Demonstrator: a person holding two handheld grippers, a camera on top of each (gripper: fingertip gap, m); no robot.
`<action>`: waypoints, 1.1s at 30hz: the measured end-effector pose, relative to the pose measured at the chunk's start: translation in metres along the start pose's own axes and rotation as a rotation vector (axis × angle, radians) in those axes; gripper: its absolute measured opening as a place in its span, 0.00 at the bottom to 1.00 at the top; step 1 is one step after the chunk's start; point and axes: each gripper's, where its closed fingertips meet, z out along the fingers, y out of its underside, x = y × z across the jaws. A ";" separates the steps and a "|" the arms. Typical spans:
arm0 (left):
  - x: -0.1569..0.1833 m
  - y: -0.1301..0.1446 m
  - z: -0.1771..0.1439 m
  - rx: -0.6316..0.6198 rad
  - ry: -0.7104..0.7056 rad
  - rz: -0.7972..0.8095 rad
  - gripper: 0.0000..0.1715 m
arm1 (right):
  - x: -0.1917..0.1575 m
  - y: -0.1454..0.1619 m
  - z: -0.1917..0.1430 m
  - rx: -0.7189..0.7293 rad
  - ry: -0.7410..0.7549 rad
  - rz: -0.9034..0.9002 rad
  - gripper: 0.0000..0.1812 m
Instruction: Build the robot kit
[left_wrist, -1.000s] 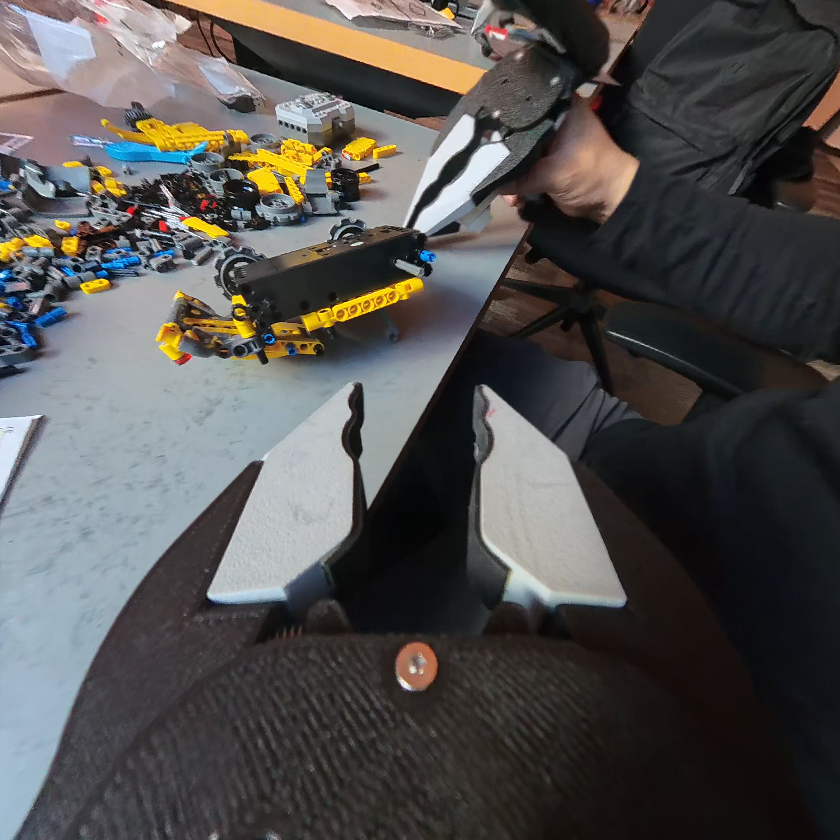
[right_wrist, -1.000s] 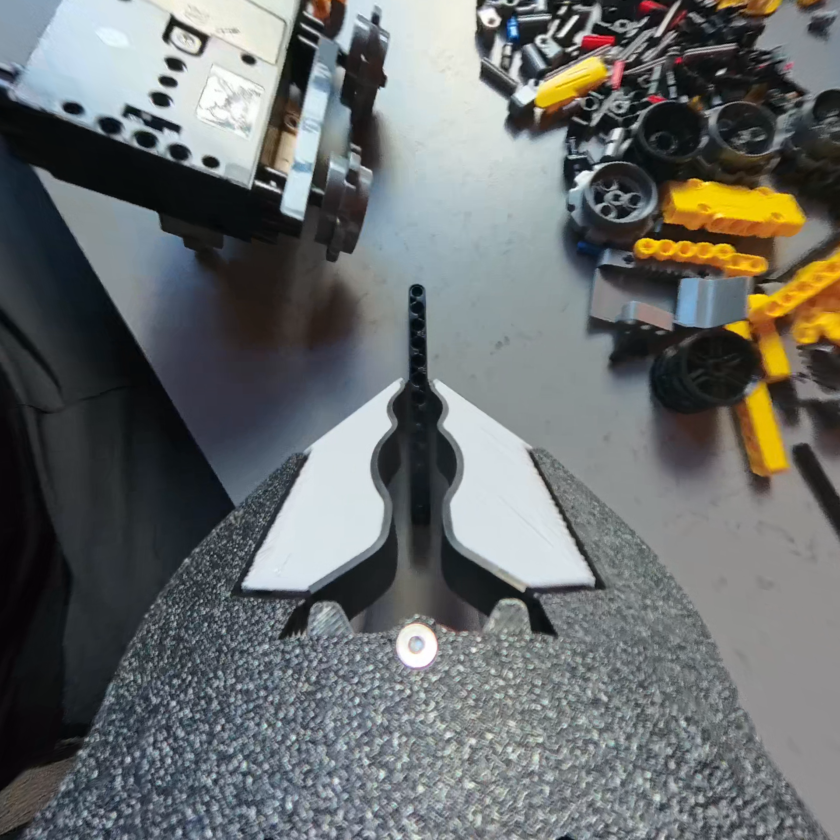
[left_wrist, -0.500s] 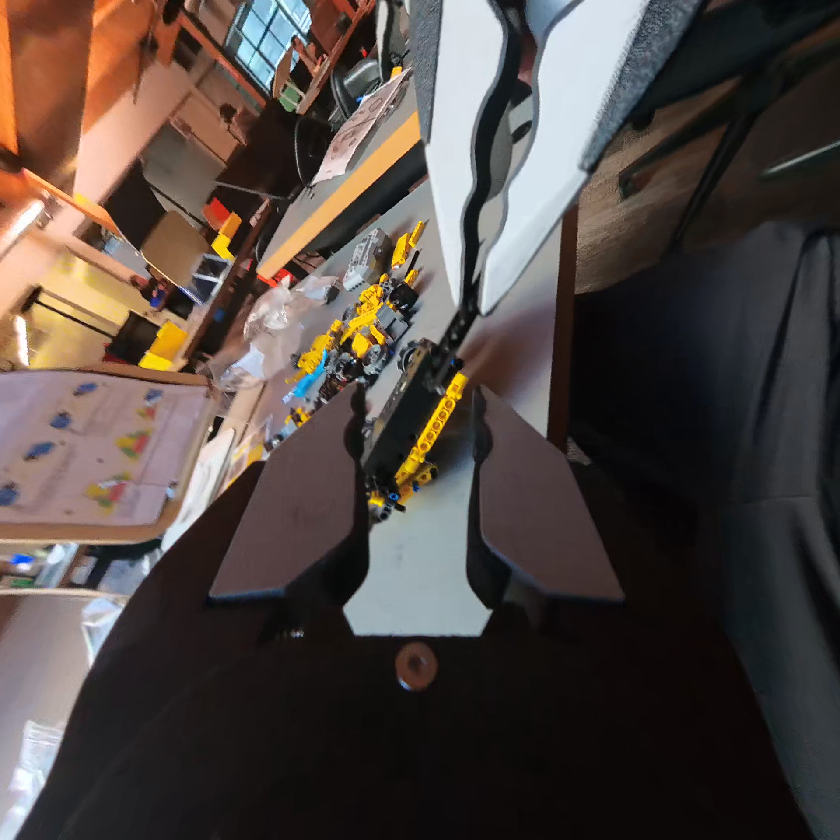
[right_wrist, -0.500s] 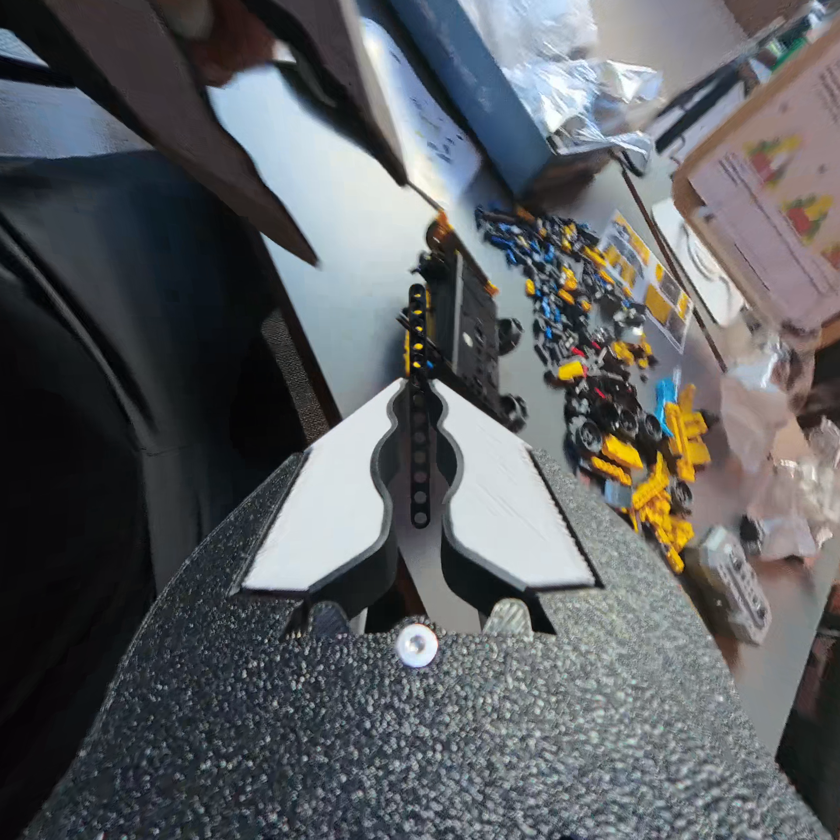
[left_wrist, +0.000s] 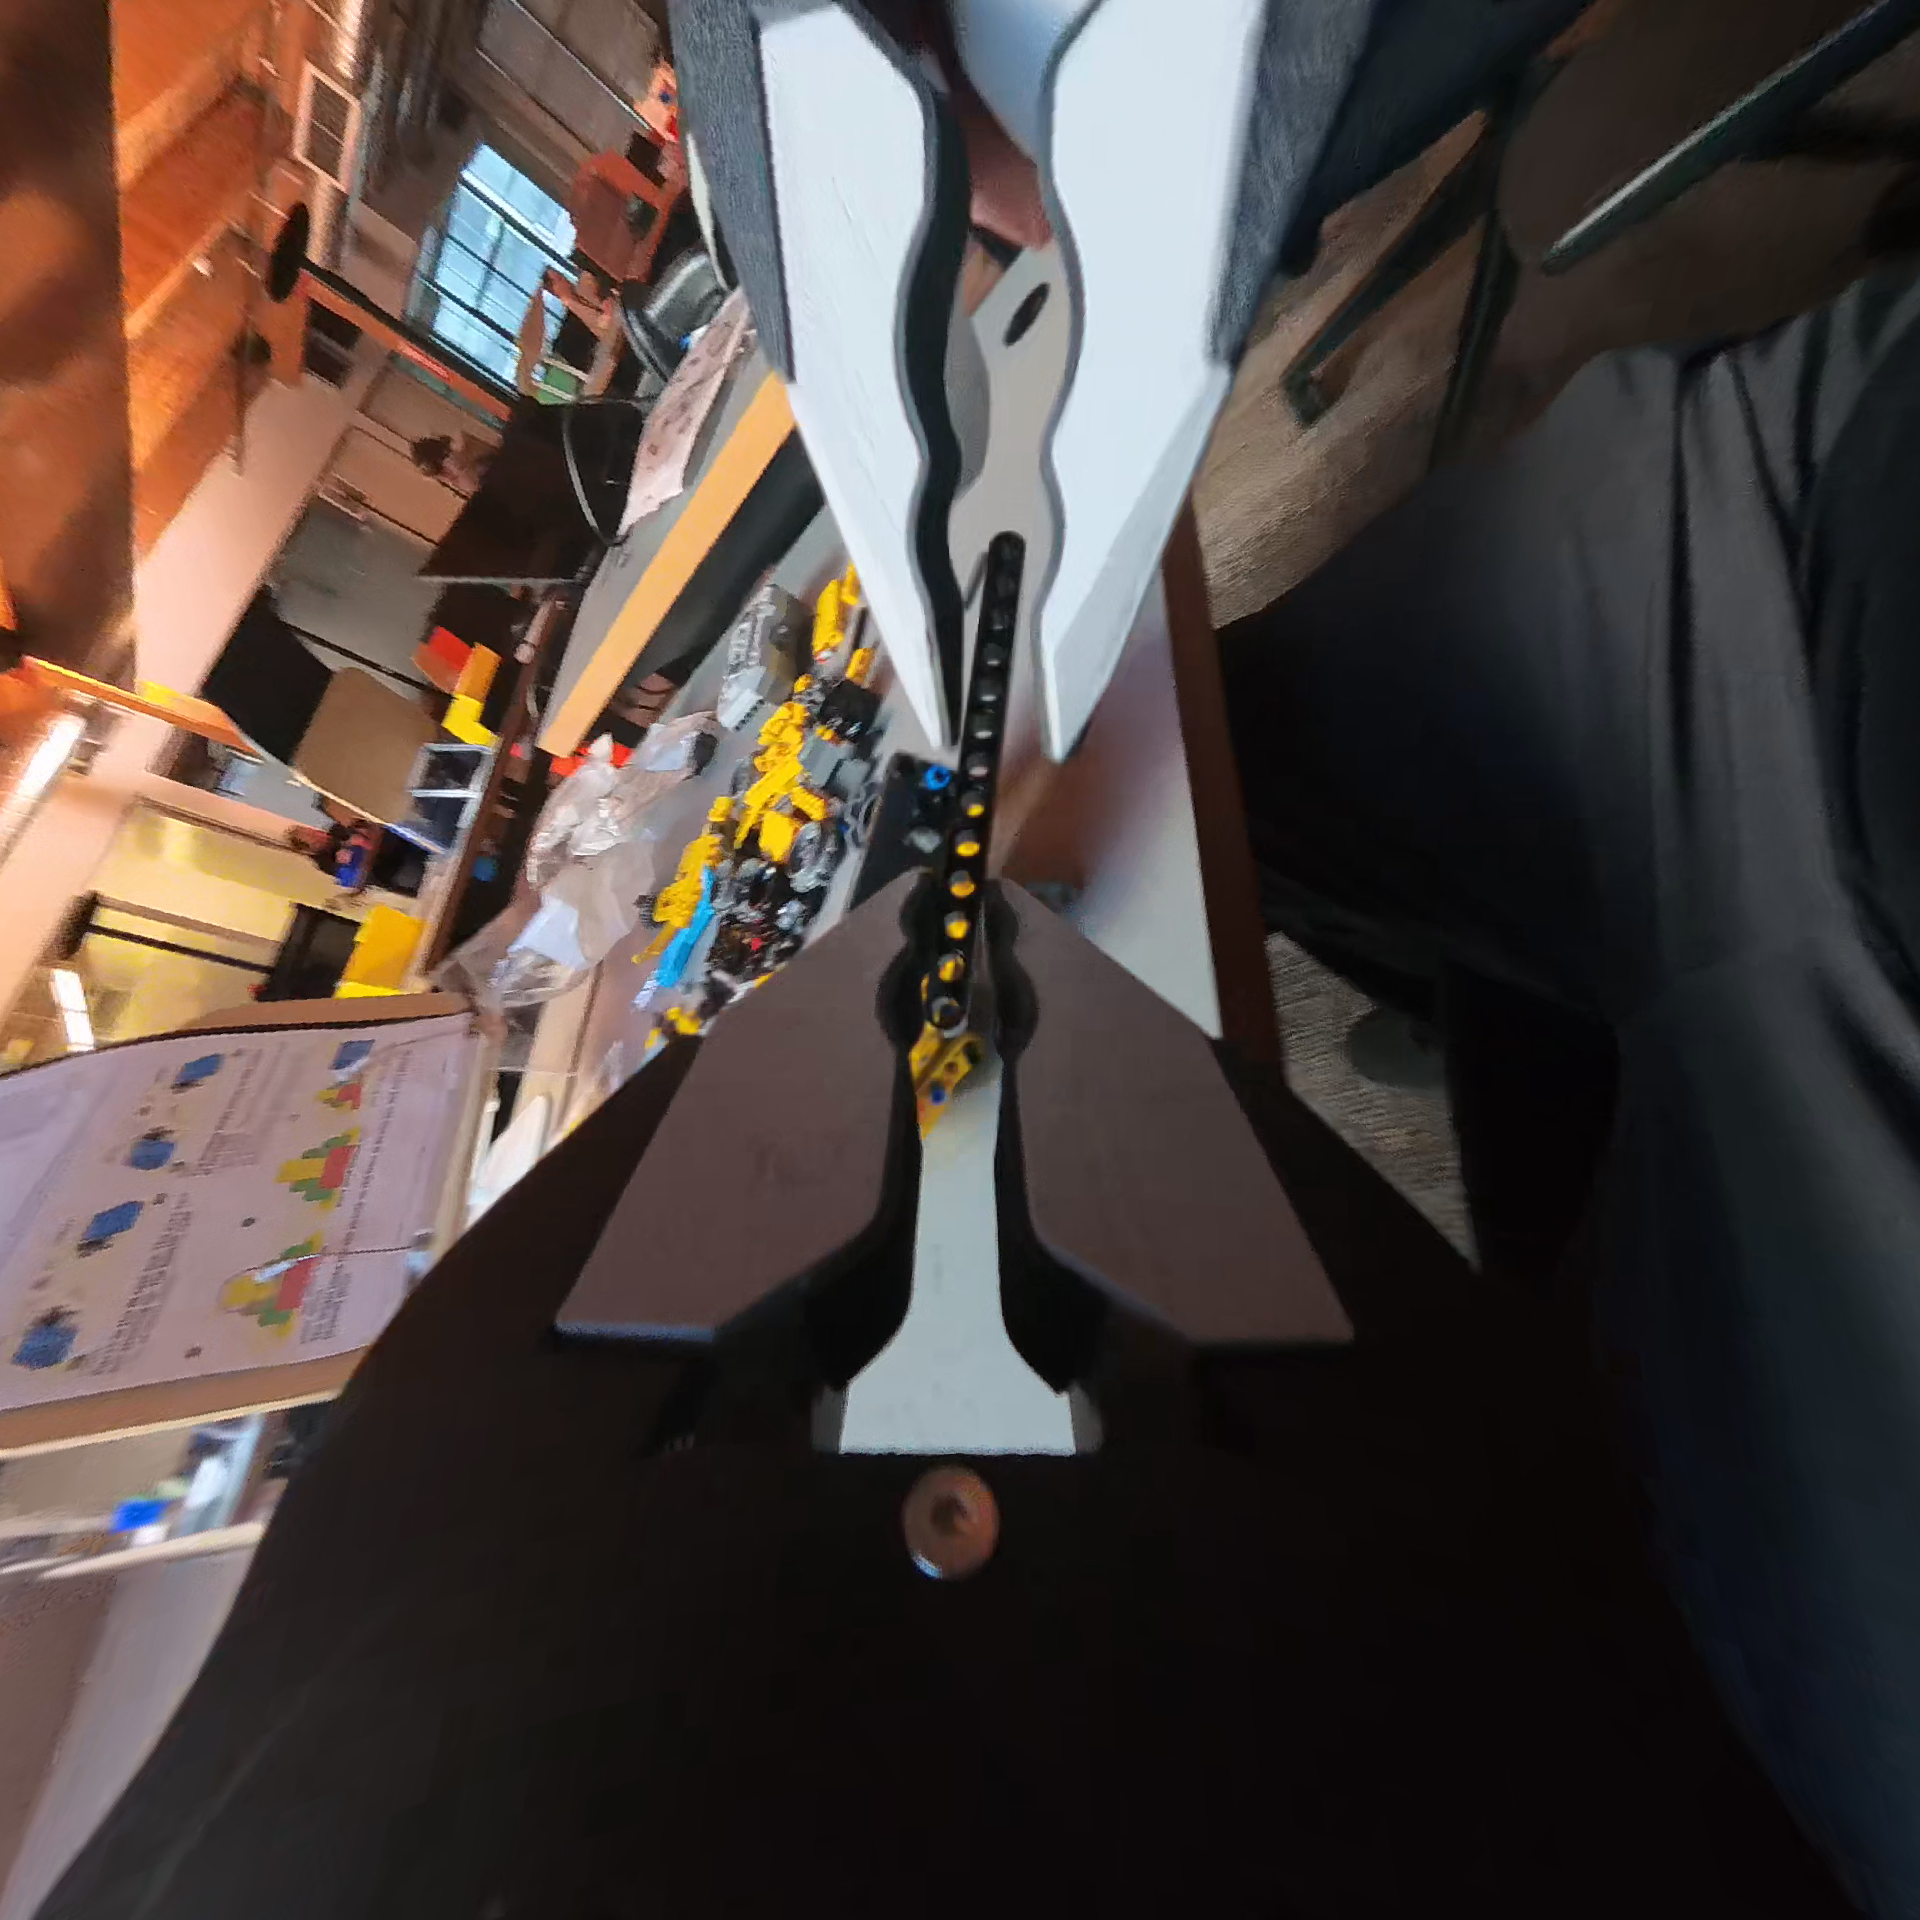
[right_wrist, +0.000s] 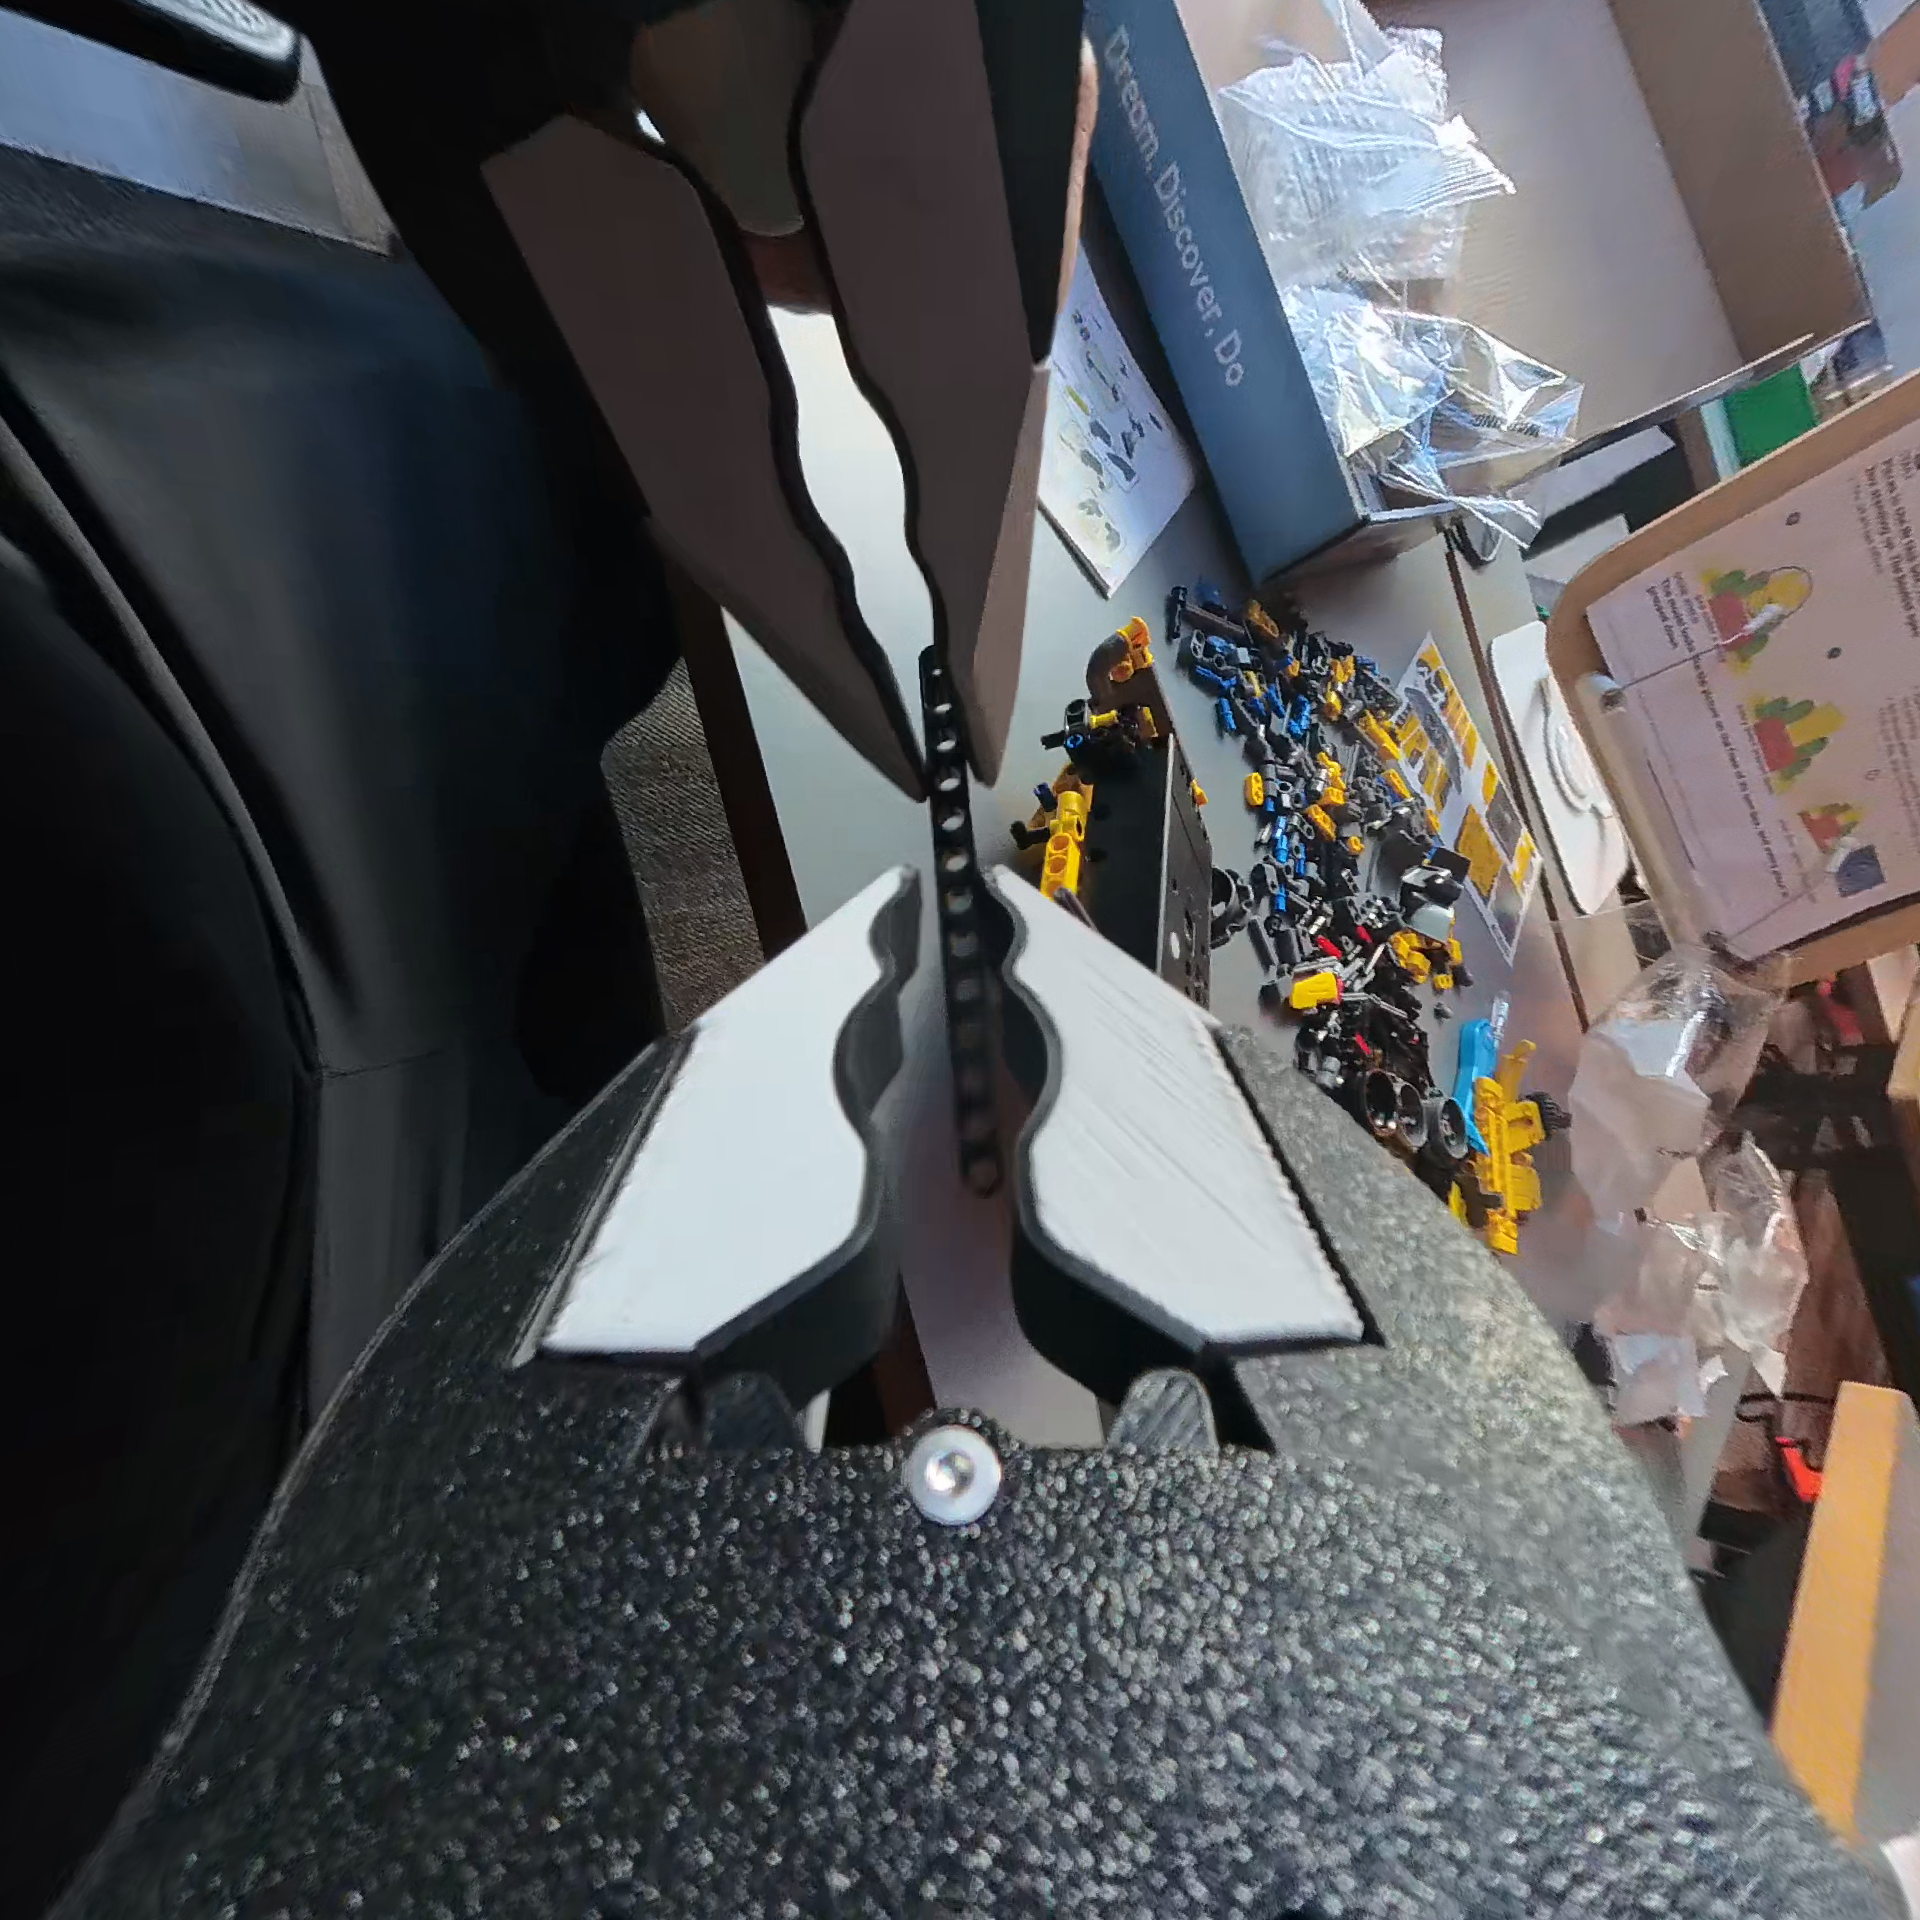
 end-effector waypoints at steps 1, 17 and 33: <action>-0.003 0.005 -0.002 -0.001 -0.016 0.028 0.02 | 0.002 0.001 -0.001 0.006 0.000 0.014 0.09; -0.016 0.051 -0.007 0.085 -0.084 0.177 0.02 | 0.040 0.060 0.040 -0.095 0.146 0.150 0.30; -0.022 0.039 0.026 0.097 -0.129 0.309 0.03 | 0.051 0.095 0.026 -0.051 0.093 0.348 0.31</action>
